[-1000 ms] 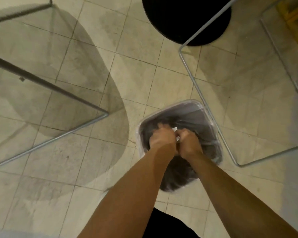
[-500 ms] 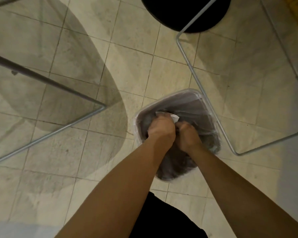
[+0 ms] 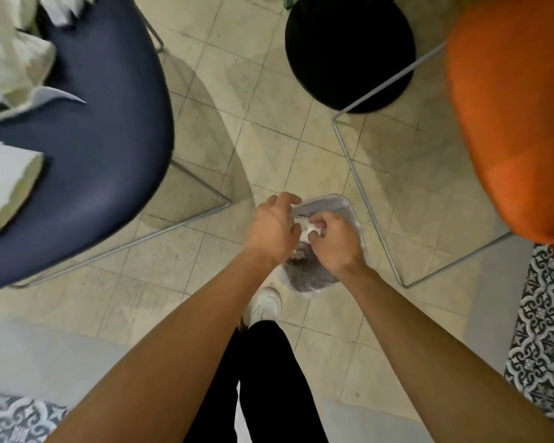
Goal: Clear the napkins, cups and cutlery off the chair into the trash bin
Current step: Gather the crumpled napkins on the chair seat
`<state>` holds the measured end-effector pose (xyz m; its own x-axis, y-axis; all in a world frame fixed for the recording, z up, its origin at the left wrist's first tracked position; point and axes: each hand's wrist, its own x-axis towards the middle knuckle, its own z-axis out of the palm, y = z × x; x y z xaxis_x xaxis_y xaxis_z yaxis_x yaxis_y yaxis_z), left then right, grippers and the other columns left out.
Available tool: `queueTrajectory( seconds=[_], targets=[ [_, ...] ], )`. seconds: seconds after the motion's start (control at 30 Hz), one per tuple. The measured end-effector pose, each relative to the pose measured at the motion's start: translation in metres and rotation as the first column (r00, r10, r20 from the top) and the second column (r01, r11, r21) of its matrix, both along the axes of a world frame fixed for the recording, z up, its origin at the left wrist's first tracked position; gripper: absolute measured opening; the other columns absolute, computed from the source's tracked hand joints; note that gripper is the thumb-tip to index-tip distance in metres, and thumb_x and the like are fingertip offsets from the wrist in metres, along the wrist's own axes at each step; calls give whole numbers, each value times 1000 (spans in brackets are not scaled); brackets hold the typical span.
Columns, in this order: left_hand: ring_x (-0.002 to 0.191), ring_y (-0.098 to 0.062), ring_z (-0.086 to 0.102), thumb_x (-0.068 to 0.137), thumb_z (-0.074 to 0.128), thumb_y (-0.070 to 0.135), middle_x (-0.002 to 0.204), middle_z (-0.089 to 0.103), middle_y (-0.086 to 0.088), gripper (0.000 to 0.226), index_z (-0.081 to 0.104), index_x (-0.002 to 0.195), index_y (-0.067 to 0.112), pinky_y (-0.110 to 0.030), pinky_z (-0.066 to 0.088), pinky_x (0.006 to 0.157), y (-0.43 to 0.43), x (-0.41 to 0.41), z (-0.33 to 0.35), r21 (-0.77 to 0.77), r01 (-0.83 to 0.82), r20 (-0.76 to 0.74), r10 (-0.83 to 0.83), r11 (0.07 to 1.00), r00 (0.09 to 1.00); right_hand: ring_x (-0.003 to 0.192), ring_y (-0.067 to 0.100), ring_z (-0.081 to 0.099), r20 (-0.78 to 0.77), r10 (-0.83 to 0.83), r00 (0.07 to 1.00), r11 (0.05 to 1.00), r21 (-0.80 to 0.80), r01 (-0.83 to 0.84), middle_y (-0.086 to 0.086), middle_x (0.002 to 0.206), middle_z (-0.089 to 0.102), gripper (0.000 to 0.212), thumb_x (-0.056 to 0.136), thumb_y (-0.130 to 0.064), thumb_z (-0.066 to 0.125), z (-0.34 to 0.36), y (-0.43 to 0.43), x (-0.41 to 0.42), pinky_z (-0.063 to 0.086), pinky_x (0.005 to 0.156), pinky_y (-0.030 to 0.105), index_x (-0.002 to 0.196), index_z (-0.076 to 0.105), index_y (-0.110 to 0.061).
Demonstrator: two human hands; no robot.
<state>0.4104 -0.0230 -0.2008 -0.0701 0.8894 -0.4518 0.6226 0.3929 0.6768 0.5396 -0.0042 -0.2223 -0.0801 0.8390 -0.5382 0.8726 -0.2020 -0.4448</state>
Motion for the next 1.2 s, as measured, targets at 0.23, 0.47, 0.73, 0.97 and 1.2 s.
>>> queueTrajectory(
  seconds=[0.23, 0.47, 0.73, 0.97, 1.2],
  targets=[
    [110, -19, 50, 83, 65, 18, 119, 54, -7, 44, 50, 125, 14, -31, 41, 94, -24, -48, 63, 176, -103, -26, 109, 979, 994, 107, 20, 54, -70, 135, 988, 982, 145, -123, 2, 114, 56, 24, 84, -14, 60, 65, 9, -47, 47, 90, 33, 108, 60, -17],
    [99, -23, 53, 78, 68, 24, 108, 58, -1, 41, 55, 117, 20, -39, 42, 83, -53, -112, 96, 328, -241, -186, 313, 913, 931, 109, 21, 50, -119, 302, 946, 936, 227, -270, 3, 113, 54, 27, 81, -16, 61, 101, 17, -109, 42, 91, 32, 108, 59, -15],
    [101, -24, 53, 77, 72, 23, 111, 58, -5, 42, 56, 115, 15, -37, 42, 84, -74, -188, 107, 412, -360, -228, 478, 837, 848, 108, 25, 50, -167, 443, 881, 880, 266, -392, 8, 112, 55, 29, 80, -15, 62, 126, 14, -194, 41, 92, 33, 108, 59, -11],
    [106, -24, 49, 80, 69, 26, 115, 57, -3, 42, 53, 119, 19, -35, 35, 86, -81, -249, 115, 392, -400, -288, 523, 829, 802, 111, 24, 49, -158, 488, 858, 863, 236, -447, 5, 115, 53, 31, 80, -19, 62, 134, 11, -263, 42, 94, 38, 111, 58, -14],
    [113, -26, 44, 80, 67, 27, 121, 52, -4, 47, 50, 123, 19, -37, 33, 92, -91, -306, 108, 328, -430, -327, 529, 841, 783, 117, 19, 44, -160, 545, 823, 833, 213, -511, 1, 121, 52, 39, 79, -26, 67, 132, -2, -325, 41, 97, 36, 115, 55, -18]
  ],
)
